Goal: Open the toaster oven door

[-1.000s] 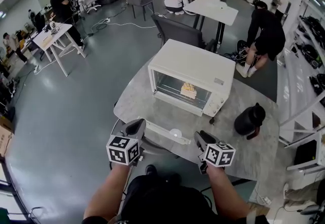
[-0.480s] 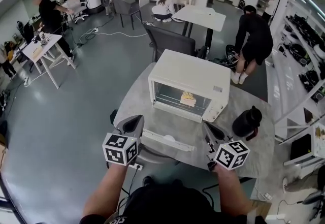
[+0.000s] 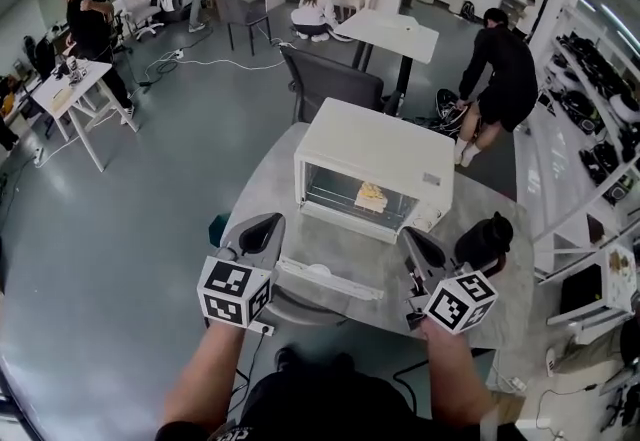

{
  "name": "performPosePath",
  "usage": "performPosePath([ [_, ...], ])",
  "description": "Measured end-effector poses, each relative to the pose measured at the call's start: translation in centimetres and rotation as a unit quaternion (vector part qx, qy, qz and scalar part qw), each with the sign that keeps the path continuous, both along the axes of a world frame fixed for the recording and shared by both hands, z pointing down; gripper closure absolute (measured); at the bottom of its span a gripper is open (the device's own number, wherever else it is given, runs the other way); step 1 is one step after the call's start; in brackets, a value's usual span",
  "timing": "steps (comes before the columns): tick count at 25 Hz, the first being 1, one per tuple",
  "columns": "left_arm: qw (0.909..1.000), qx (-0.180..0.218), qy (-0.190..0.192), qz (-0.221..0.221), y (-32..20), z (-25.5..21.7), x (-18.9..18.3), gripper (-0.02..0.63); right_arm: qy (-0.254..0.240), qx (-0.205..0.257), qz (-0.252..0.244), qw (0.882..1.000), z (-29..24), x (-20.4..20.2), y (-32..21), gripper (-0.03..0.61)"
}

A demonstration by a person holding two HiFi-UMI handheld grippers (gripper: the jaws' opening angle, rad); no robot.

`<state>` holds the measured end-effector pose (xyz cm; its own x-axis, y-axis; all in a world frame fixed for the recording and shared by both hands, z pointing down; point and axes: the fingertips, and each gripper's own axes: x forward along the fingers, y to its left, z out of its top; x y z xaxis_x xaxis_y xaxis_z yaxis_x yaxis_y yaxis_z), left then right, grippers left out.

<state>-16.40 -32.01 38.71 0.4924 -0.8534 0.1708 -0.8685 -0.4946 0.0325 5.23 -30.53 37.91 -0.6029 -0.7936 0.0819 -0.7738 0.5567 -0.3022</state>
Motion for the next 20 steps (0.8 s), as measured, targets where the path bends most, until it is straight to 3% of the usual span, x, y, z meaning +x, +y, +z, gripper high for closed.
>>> performPosePath([
  [5,0.9989,0.014,0.037,-0.025,-0.5,-0.9,-1.3,0.606,-0.025,0.018,0.021,0.999,-1.0,0.2,0.0,0.586],
  [10,0.9994,0.016,0.021,-0.023,-0.4,-0.5,-1.4,0.606,0.005,0.034,0.031,0.999,-1.1,0.8,0.1,0.586],
  [20,0.9994,-0.003,0.020,-0.030,-0.6,1.0,-2.4,0.606,-0.007,0.012,0.036,0.999,-0.1,0.9,0.3,0.586],
])
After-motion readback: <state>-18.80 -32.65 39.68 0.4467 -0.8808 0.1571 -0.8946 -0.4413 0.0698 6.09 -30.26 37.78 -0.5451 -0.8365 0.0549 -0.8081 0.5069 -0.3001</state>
